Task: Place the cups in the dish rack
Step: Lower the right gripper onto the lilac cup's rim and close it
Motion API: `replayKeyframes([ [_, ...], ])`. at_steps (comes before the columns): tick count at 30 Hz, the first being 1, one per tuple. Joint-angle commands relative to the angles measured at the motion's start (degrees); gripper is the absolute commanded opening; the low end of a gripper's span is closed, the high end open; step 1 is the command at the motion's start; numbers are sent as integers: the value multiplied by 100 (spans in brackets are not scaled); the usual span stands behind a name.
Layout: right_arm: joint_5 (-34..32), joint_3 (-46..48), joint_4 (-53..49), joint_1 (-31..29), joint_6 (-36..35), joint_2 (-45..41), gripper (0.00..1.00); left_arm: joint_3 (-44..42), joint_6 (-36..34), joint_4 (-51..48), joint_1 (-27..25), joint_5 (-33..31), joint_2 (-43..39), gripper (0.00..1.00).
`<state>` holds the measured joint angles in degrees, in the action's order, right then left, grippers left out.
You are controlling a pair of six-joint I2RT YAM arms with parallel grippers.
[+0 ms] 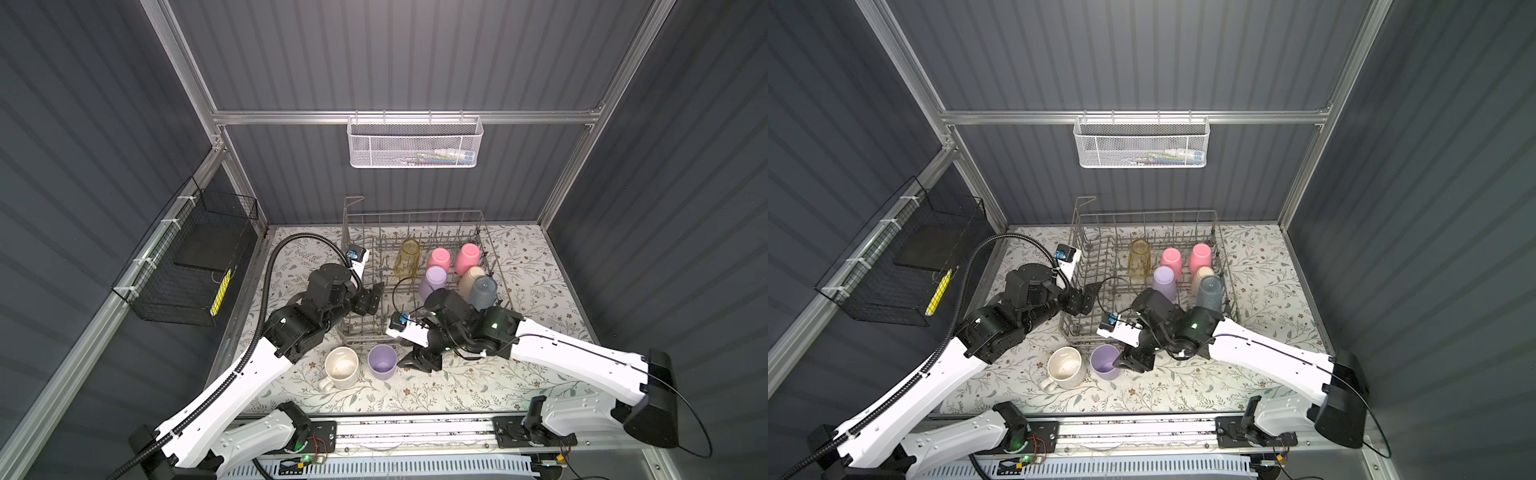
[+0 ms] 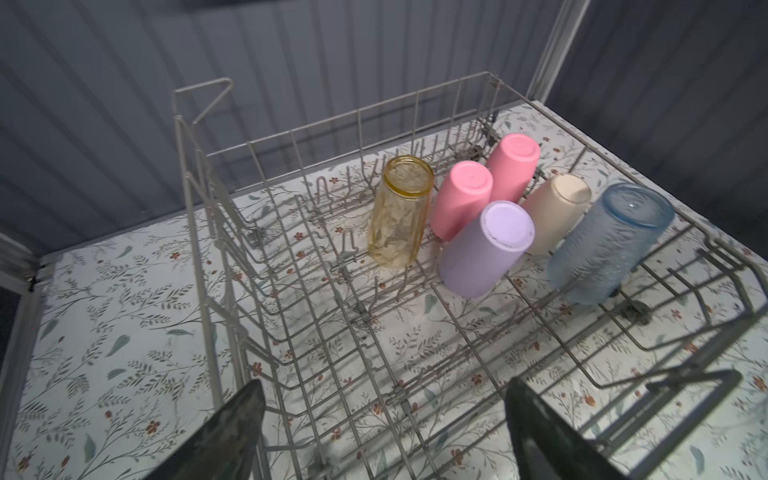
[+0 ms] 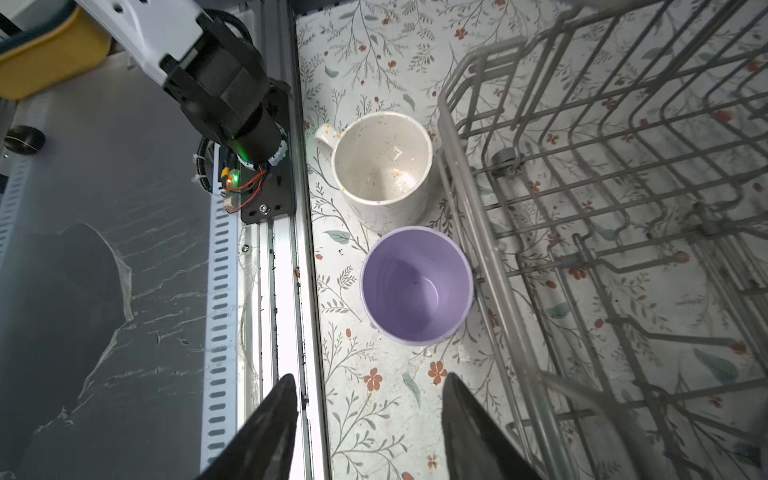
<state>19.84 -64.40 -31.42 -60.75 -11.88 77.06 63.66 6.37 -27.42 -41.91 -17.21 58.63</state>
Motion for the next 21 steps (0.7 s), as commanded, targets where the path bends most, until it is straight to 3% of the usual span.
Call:
replayKeyframes([
  [1,-486,-317,-188,-238,-311,312,54,328,286,-100,46,-694,42,90],
  [11,-745,-1097,-773,-803,-616,1406,50,426,602,271,313,-725,23,91],
  [21,-778,-1534,-1091,-900,-645,2121,47,450,541,434,368,-670,52,91],
])
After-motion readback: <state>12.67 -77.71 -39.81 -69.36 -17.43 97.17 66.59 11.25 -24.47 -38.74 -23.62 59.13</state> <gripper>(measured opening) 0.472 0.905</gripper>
